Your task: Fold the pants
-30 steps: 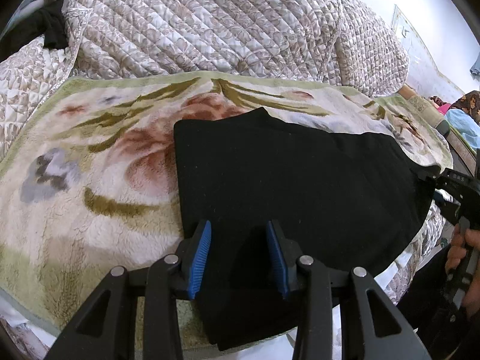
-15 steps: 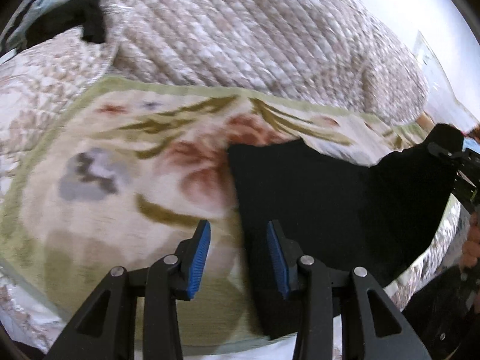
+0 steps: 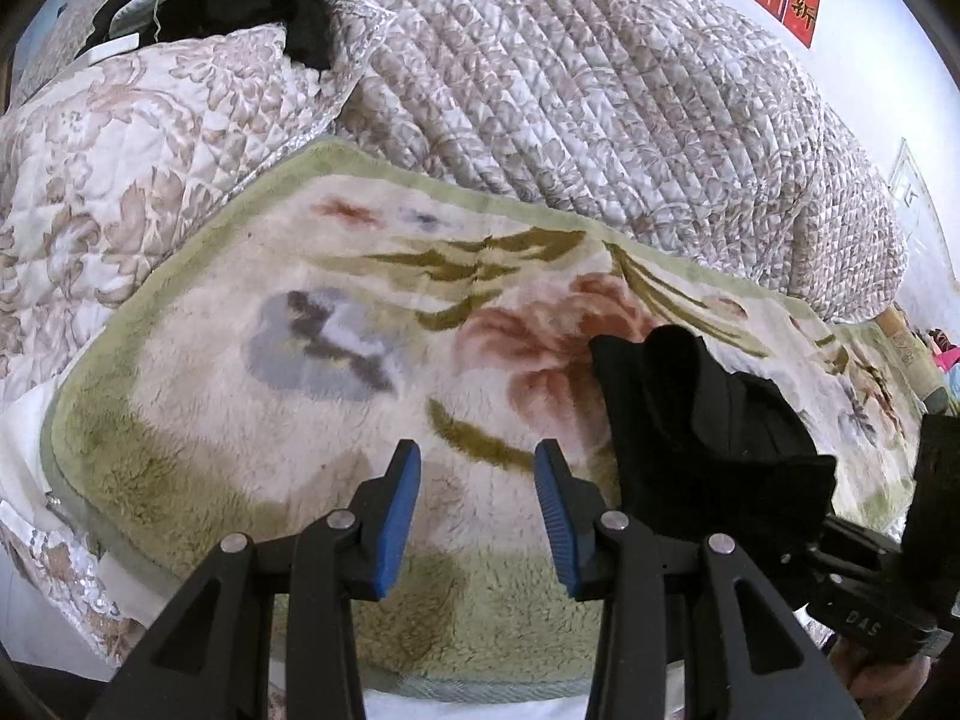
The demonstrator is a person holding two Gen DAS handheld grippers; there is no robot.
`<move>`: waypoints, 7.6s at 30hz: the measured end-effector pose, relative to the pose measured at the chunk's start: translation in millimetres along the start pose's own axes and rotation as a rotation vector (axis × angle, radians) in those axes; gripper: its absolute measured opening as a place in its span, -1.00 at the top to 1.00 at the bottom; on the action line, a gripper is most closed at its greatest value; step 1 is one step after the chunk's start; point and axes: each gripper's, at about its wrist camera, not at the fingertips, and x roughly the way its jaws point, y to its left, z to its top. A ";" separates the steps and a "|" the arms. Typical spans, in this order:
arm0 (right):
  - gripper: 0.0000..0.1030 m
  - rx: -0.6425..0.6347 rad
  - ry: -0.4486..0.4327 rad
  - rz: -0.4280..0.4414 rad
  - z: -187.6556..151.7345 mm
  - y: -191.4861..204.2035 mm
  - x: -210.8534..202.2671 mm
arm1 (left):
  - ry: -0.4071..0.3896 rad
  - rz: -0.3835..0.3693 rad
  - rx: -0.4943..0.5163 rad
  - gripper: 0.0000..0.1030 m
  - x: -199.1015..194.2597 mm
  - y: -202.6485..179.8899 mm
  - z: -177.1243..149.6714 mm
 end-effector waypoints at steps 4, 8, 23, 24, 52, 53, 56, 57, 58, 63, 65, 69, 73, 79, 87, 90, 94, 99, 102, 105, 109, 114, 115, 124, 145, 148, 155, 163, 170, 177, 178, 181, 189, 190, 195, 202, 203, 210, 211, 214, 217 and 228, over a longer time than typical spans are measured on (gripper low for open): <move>0.55 -0.034 -0.004 -0.023 1.0 4.5 -3.0 | 0.011 -0.009 -0.006 0.18 2.1 -0.6 -1.5; 0.55 -0.053 -0.034 -0.050 2.9 9.3 -7.6 | 0.009 -0.014 0.005 0.18 2.4 -3.6 -2.4; 0.03 -0.109 -0.032 0.016 -3.1 24.0 -9.0 | 0.013 -0.003 -0.006 0.18 4.9 0.9 -2.9; 0.03 -0.115 -0.038 0.035 -2.6 27.5 -13.0 | 0.013 -0.004 -0.006 0.18 4.8 1.0 -2.9; 0.66 0.098 -0.092 -0.091 44.6 -91.4 -40.7 | 0.016 -0.209 0.219 0.12 32.0 -115.8 41.3; 0.66 0.101 -0.083 -0.102 51.4 -99.7 -36.7 | 0.027 -0.206 0.239 0.12 42.4 -123.9 43.7; 0.66 0.103 -0.055 -0.105 65.7 -115.9 -21.3 | 0.090 -0.170 0.244 0.14 75.9 -129.1 44.6; 0.66 0.101 -0.047 -0.104 68.0 -119.1 -16.6 | 0.106 -0.143 0.245 0.18 85.0 -126.8 41.5; 0.66 0.098 -0.028 -0.107 70.2 -122.7 -7.4 | 0.129 -0.117 0.246 0.18 93.7 -122.7 36.4; 1.00 0.213 -0.024 -0.119 58.5 -159.6 20.4 | 0.092 -0.135 0.227 0.17 93.4 -112.6 23.5; 1.00 0.234 -0.041 -0.115 56.2 -165.1 18.9 | 0.073 -0.135 0.224 0.17 93.2 -111.7 19.8; 1.00 0.235 -0.054 -0.122 55.0 -163.4 17.3 | 0.061 -0.165 0.190 0.14 94.3 -105.2 21.5; 1.00 0.245 -0.069 -0.130 54.5 -160.7 10.6 | 0.060 -0.178 0.191 0.12 90.8 -104.6 24.2; 0.95 0.173 -0.085 -0.211 45.1 -130.8 -24.4 | 0.066 -0.150 0.193 0.12 63.7 -100.4 18.7; 0.68 0.105 -0.061 -0.252 -1.2 -70.3 -63.0 | 0.046 -0.201 0.195 0.12 7.9 -90.9 -17.6; 0.68 0.084 -0.036 -0.230 -8.6 -57.3 -61.0 | 0.030 -0.207 0.216 0.12 2.0 -86.3 -27.3; 0.68 0.086 -0.021 -0.211 -14.0 -54.5 -57.6 | 0.070 -0.192 0.200 0.12 12.6 -83.4 -31.1; 0.68 0.076 0.019 -0.209 -22.6 -55.6 -46.9 | 0.081 -0.173 0.195 0.08 17.0 -79.5 -36.1; 0.68 0.085 0.013 -0.200 -22.7 -57.5 -50.2 | 0.086 -0.159 0.194 0.04 16.6 -80.3 -35.0; 0.68 0.083 0.002 -0.212 -20.8 -55.8 -53.2 | 0.089 -0.149 0.191 0.04 14.5 -82.9 -32.4; 0.68 0.085 -0.006 -0.218 -18.4 -55.9 -55.6 | 0.090 -0.154 0.192 0.04 14.8 -82.7 -31.7; 0.68 0.093 -0.010 -0.214 -15.0 -59.4 -57.6 | 0.090 -0.151 0.194 0.04 13.0 -86.1 -28.0; 0.67 0.096 -0.008 -0.212 -14.4 -60.8 -57.7 | 0.092 -0.153 0.194 0.04 13.3 -87.4 -26.9; -0.12 0.130 -0.016 -0.199 11.4 -81.0 -60.2 | 0.093 -0.181 0.210 -0.25 25.7 -97.5 0.1; -0.05 0.330 0.037 -0.029 5.4 -123.0 -26.2 | 0.165 -0.344 0.017 -0.30 63.2 -72.4 -17.4; 0.01 0.339 0.027 -0.037 10.0 -127.6 -17.3 | 0.162 -0.330 -0.010 -0.27 68.6 -73.0 -11.9; 0.49 0.367 0.002 -0.030 10.9 -127.7 -20.7 | 0.140 -0.297 0.034 0.22 62.4 -81.8 -7.2; 0.66 0.318 -0.033 -0.043 17.0 -112.4 -31.5 | 0.106 -0.292 0.072 0.52 44.4 -92.4 2.1; 0.68 0.266 -0.093 -0.011 34.5 -86.1 -48.2 | 0.072 -0.302 0.091 0.56 23.9 -93.4 20.6; 0.68 0.231 -0.097 0.034 75.7 -69.1 -31.0 | 0.045 -0.259 0.127 0.56 32.1 -80.7 68.1; 0.68 0.224 -0.093 0.036 83.9 -67.3 -25.1 | 0.050 -0.252 0.132 0.56 37.5 -77.1 76.3; 0.68 0.205 -0.073 0.041 110.2 -64.3 -2.7 | 0.053 -0.223 0.148 0.56 56.8 -66.5 102.6; 0.68 0.168 -0.040 0.060 180.5 -69.0 65.3 | 0.027 -0.169 0.156 0.55 114.7 -40.3 160.2; 0.68 0.165 -0.040 0.059 187.2 -71.7 76.3 | 0.030 -0.166 0.150 0.55 124.0 -35.9 164.7; 0.68 0.166 -0.016 0.056 199.5 -94.7 116.2 | 0.054 -0.149 0.127 0.51 165.2 -20.7 172.1; 0.60 0.168 0.004 -0.065 194.1 -119.2 123.7 | 0.102 -0.060 0.112 0.33 171.4 0.8 163.9; 0.60 0.158 -0.009 -0.082 194.4 -117.1 116.3 | 0.084 -0.029 0.118 0.33 166.3 2.3 164.3; 0.60 0.074 -0.029 -0.108 171.8 -74.3 78.8 | -0.013 -0.061 0.122 0.33 100.3 -9.8 152.9; 0.60 0.047 -0.023 -0.103 165.5 -63.9 75.6 | -0.016 -0.061 0.139 0.33 94.5 -17.2 146.1; 0.60 -0.002 0.028 -0.103 146.5 -46.3 81.7 | 0.042 -0.050 0.160 0.34 102.7 -29.2 126.3; 0.60 -0.034 0.080 -0.139 130.3 -45.9 92.9 | 0.128 0.003 0.187 0.36 122.2 -35.0 106.7; 0.60 -0.045 0.037 -0.142 113.2 -35.2 49.1 | 0.062 0.042 0.148 0.35 73.8 -43.8 80.2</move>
